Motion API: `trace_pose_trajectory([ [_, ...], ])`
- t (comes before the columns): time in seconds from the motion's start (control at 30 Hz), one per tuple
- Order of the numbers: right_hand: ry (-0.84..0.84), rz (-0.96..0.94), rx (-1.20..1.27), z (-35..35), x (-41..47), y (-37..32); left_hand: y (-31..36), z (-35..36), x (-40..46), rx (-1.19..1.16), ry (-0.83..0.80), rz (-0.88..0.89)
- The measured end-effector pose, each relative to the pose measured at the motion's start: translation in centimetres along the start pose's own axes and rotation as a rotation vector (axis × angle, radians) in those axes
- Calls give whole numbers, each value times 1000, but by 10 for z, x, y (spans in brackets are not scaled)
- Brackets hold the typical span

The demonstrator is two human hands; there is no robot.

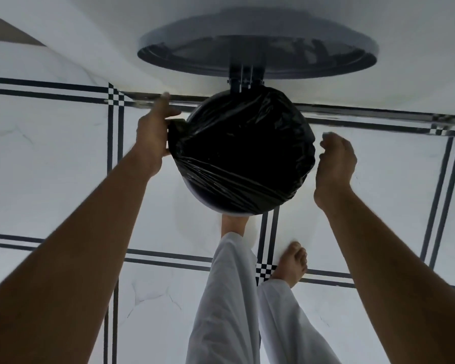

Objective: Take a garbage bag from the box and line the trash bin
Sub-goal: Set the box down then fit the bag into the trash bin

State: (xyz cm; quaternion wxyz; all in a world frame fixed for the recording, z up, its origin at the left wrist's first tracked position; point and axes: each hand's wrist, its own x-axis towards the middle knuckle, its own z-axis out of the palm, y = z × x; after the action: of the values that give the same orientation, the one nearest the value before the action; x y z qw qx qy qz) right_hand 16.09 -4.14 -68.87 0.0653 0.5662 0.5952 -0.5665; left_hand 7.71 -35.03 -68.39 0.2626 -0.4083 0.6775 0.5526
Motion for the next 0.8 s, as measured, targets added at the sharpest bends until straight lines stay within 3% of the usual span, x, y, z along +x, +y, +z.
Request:
trace_pose_trajectory([
  [0.13,-163,-231,-233,28,11,-22,-6,9,11,251,-4,244],
  [0.23,-222,-299,-374,44,23,-32,-4,9,26,343,23,294],
  [0.37,-211,-353,-454,56,29,-37,-10,8,9,442,117,361],
  [0.57,-183,-379,-466,62,26,-33,-24,2,-13,668,68,602],
  [0.7,-183,-320,-425,64,31,-34,2,2,16,304,46,360],
  [0.8,-201,-292,-405,68,36,-37,21,9,41,264,-32,222],
])
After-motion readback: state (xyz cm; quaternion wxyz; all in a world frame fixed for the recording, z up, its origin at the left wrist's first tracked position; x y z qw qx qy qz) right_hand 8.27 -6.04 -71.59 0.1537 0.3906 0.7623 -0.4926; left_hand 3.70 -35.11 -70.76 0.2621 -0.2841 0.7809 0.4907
